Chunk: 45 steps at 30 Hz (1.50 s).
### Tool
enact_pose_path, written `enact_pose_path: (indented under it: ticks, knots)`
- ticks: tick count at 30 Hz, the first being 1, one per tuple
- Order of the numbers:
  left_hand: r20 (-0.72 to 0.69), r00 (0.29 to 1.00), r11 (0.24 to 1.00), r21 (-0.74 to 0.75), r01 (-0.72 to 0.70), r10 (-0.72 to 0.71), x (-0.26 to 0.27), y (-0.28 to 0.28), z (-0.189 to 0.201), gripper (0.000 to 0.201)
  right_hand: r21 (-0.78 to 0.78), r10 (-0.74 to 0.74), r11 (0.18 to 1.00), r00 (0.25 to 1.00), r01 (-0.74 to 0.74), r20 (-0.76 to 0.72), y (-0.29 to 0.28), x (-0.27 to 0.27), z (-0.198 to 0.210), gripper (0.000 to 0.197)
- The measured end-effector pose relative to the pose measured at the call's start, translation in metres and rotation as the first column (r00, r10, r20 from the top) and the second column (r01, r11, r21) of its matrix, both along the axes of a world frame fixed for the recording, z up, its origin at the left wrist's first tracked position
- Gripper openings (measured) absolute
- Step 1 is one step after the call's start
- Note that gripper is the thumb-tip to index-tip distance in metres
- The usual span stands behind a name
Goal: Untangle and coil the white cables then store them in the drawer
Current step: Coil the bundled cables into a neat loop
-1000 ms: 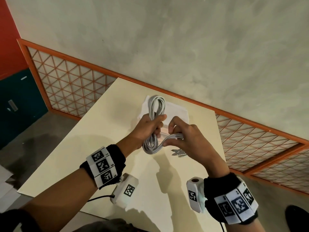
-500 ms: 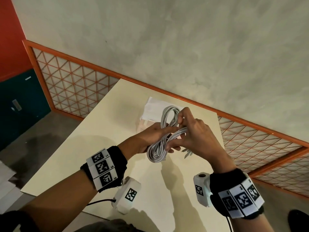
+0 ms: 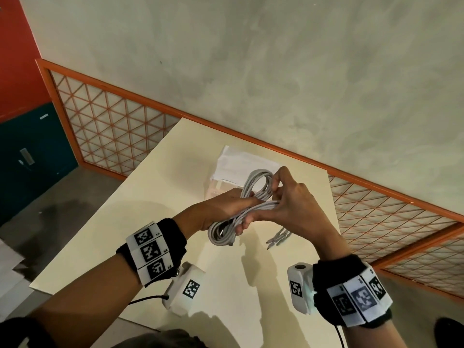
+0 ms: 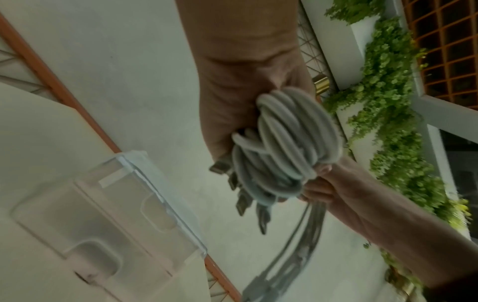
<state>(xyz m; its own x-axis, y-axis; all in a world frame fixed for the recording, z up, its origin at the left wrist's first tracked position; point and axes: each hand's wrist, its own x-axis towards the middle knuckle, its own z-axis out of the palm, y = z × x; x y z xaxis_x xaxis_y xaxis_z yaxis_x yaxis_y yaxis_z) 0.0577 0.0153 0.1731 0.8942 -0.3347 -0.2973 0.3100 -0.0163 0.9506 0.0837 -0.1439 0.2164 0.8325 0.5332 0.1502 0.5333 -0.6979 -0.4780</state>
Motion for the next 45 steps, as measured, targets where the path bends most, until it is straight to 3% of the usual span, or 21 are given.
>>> enact_pose_path:
  ticks: [5,8,11,15,19,21,26,29,36,40,45]
  knots:
    - [-0.025,1.000,0.992,-0.125,-0.009,0.006,0.000,0.011,-0.003,0.019,0.113,0.053,0.993,0.968,-0.026,-0.244,-0.023,0.013,-0.003,0.057]
    - [-0.016,0.999,0.988,-0.148,-0.035,0.033,0.002,0.018,-0.008,0.017,0.106,0.066,0.994,0.959,-0.038,-0.277,-0.039,0.018,-0.006,0.056]
    - [0.010,0.999,0.996,-0.088,-0.035,0.036,0.004,0.018,-0.015,0.024,0.134,0.072,0.990,0.967,-0.040,-0.243,-0.040,0.016,-0.006,0.056]
    - [0.108,0.994,0.999,-0.041,-0.010,0.014,-0.001,0.005,-0.021,0.041,0.192,-0.026,0.980,0.986,0.058,-0.164,-0.028,0.014,0.000,0.053]
    - [0.078,0.997,0.974,-0.226,-0.006,0.024,0.001,-0.003,-0.022,0.072,0.294,-0.097,0.949,0.992,0.116,-0.076,-0.023,0.018,-0.002,0.053]
    - [0.056,0.998,0.951,-0.310,-0.012,0.031,0.003,-0.003,-0.021,0.075,0.325,-0.124,0.936,0.990,0.137,-0.060,-0.021,0.018,-0.002,0.051]
    - [0.137,0.989,0.999,0.004,-0.054,0.053,0.004,-0.015,-0.024,0.066,0.300,-0.081,0.951,0.997,0.081,-0.010,-0.013,0.011,0.003,0.039]
    - [0.169,0.985,0.998,0.047,-0.052,0.044,0.005,-0.021,-0.034,0.054,0.274,-0.096,0.957,0.995,0.093,0.000,-0.006,0.009,-0.003,0.037]
    - [0.103,0.989,0.993,0.046,0.106,-0.110,0.000,-0.026,-0.025,0.090,0.362,-0.284,0.879,0.951,0.309,-0.122,-0.010,0.019,-0.014,0.034]
    - [0.197,0.975,0.974,0.218,0.062,-0.106,-0.001,-0.025,-0.026,0.055,0.348,-0.304,0.884,0.949,0.314,-0.084,-0.006,0.021,-0.016,0.036]
    - [0.158,0.986,0.990,0.139,0.039,-0.061,0.001,-0.025,-0.025,0.047,0.370,-0.267,0.891,0.963,0.264,-0.043,-0.008,0.022,-0.018,0.057]
